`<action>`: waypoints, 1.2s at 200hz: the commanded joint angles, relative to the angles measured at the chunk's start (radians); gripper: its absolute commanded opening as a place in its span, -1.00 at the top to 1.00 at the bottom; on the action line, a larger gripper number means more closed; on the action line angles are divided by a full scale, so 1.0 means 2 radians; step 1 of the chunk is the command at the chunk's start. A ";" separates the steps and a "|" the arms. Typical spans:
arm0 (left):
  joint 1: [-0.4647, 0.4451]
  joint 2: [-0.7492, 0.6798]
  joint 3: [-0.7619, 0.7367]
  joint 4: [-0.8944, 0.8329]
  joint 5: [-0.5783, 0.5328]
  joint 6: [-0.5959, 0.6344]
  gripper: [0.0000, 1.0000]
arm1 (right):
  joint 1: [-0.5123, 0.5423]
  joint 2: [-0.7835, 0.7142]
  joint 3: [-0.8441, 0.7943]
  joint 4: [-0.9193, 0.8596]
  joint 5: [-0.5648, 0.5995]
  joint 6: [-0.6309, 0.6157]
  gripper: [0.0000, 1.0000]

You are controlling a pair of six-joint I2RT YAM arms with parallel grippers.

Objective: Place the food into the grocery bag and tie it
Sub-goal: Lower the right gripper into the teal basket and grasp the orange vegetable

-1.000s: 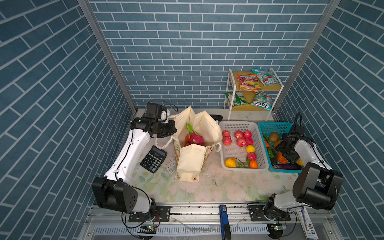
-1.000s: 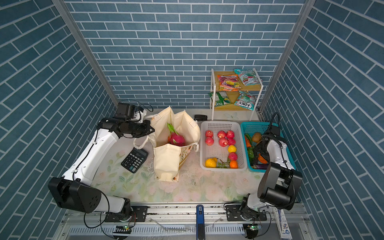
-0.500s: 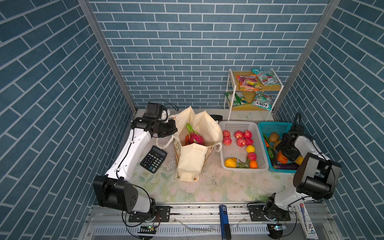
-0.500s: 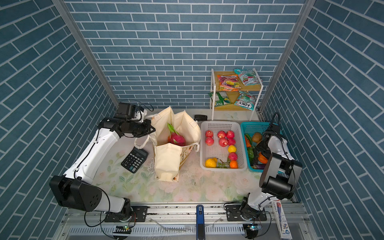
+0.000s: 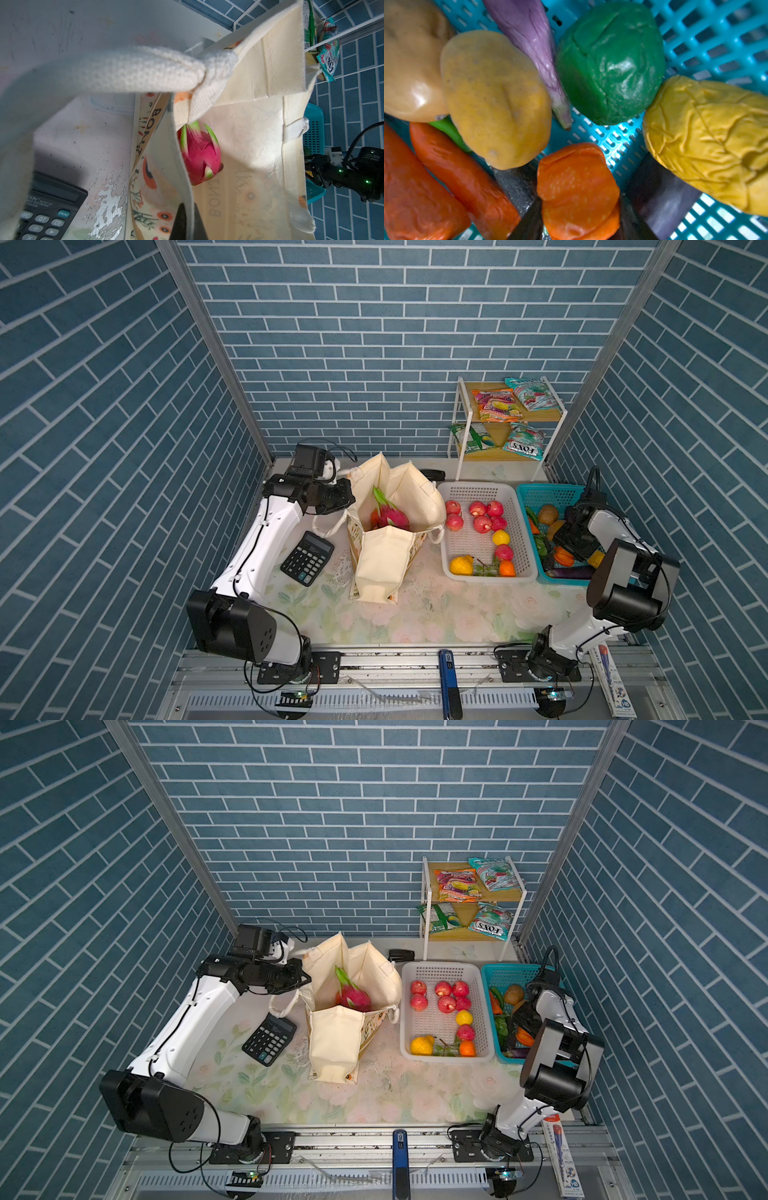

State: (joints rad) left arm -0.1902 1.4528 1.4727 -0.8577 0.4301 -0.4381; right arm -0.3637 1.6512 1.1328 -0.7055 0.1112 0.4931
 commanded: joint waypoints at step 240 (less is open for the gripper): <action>-0.002 0.023 -0.004 0.015 0.012 -0.008 1.00 | 0.099 -0.236 0.033 0.011 -0.172 0.064 0.37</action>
State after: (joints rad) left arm -0.1902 1.4776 1.4727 -0.8310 0.4503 -0.4526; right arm -0.2432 1.1835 1.1709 -0.7395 -0.1661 0.5961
